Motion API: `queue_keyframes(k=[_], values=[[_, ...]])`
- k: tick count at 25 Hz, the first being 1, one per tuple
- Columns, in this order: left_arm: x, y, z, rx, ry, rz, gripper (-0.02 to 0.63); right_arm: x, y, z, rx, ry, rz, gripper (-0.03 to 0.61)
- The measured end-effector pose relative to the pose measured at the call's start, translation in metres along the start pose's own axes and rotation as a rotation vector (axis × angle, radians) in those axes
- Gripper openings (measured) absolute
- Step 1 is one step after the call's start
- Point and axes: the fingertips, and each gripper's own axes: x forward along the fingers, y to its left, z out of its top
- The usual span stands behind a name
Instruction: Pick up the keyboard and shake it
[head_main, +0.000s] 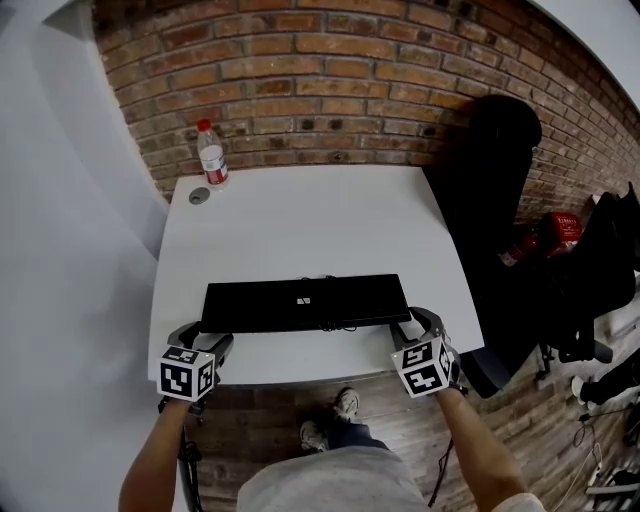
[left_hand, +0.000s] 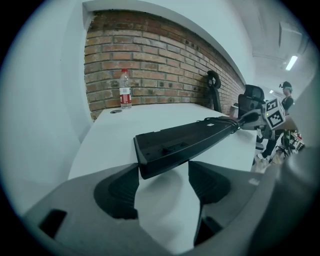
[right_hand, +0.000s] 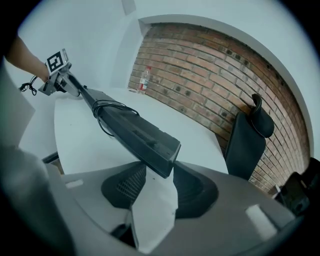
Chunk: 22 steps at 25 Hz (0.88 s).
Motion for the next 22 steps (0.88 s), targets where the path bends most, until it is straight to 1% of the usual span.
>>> queue_keyframes(k=[4, 6, 8, 14, 18, 22], values=[[0.001, -0.003, -0.007, 0.006, 0.016, -0.016, 0.308, 0.005, 0.007, -0.013, -0.024, 0.056, 0.036, 0.186], [0.0, -0.007, -0.007, 0.026, 0.013, -0.024, 0.298, 0.005, 0.011, -0.018, -0.032, 0.069, 0.052, 0.193], [0.0, -0.008, -0.006, 0.04, 0.015, -0.025, 0.298, 0.004, 0.013, -0.02, -0.029, 0.07, 0.055, 0.193], [-0.002, -0.008, -0.01, 0.026, 0.008, -0.024, 0.298, -0.003, 0.012, -0.024, -0.025, 0.092, 0.057, 0.193], [-0.005, -0.01, -0.008, -0.002, -0.018, -0.016, 0.298, -0.013, 0.013, -0.022, 0.03, 0.072, 0.053, 0.189], [-0.013, -0.017, 0.0, -0.05, -0.066, -0.001, 0.294, -0.026, 0.021, 0.001, 0.131, -0.007, 0.074, 0.17]])
